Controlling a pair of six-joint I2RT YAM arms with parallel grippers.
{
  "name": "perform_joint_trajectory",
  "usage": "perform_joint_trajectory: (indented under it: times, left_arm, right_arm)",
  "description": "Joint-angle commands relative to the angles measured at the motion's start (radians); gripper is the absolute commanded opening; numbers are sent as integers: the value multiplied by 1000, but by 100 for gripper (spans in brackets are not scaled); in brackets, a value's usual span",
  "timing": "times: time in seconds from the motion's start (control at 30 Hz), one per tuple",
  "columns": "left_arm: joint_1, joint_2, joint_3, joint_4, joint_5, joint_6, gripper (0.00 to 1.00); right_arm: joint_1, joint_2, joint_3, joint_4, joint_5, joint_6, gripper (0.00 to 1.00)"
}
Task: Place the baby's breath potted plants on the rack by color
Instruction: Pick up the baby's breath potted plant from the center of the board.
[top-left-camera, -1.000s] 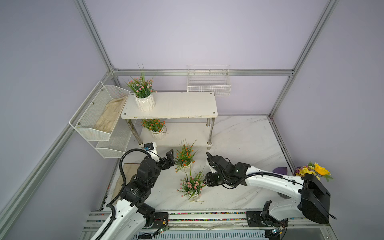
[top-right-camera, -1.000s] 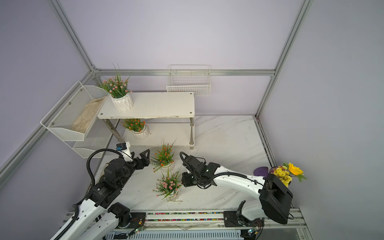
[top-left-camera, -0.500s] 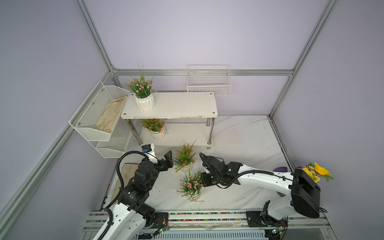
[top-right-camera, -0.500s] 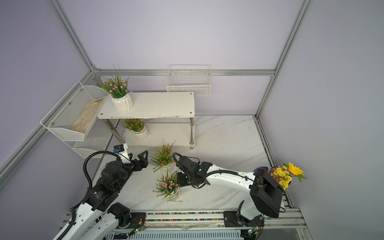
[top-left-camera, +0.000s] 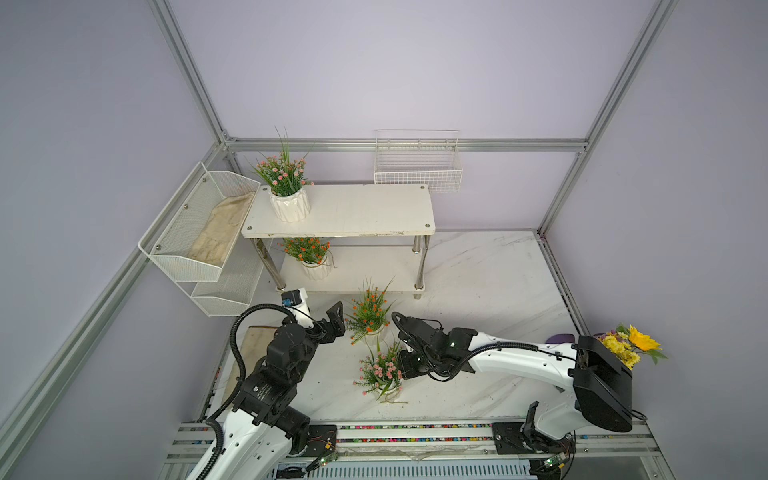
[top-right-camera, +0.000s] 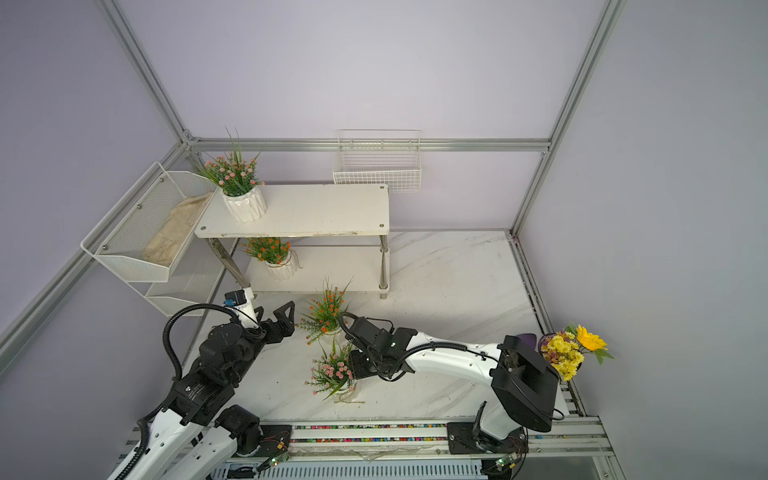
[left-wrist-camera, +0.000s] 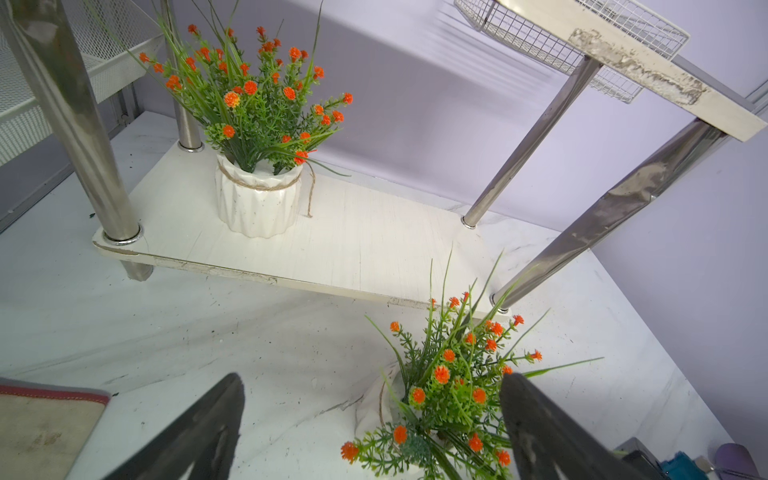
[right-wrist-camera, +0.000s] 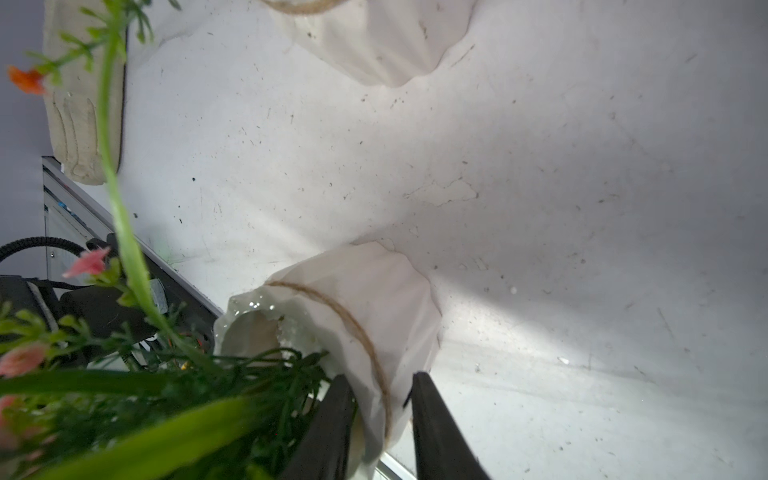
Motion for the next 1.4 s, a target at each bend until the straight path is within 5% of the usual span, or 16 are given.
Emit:
perform_joint_trajectory:
  times: [0.0,0.47,0.7,1.13,1.37]
  left_arm:
    - [-4,1,-11,1,12,10,96]
    - [-5,57,94,14,86,91,100]
    - [-4,93,139,70,181,133,100]
    - [-4,30,109,120,285,152,100]
    - [-11,89,60,220,463,140,100]
  right_arm:
    - [7,19,18,-19,22,12,27]
    - [7,51,84,-122,53,-34,8]
    - [-15,-31,158,-218,52,-74,7]
    - [-201,-204,273,-391,-2,-168,6]
    - [-289,-219,394,-496,7,-239,6]
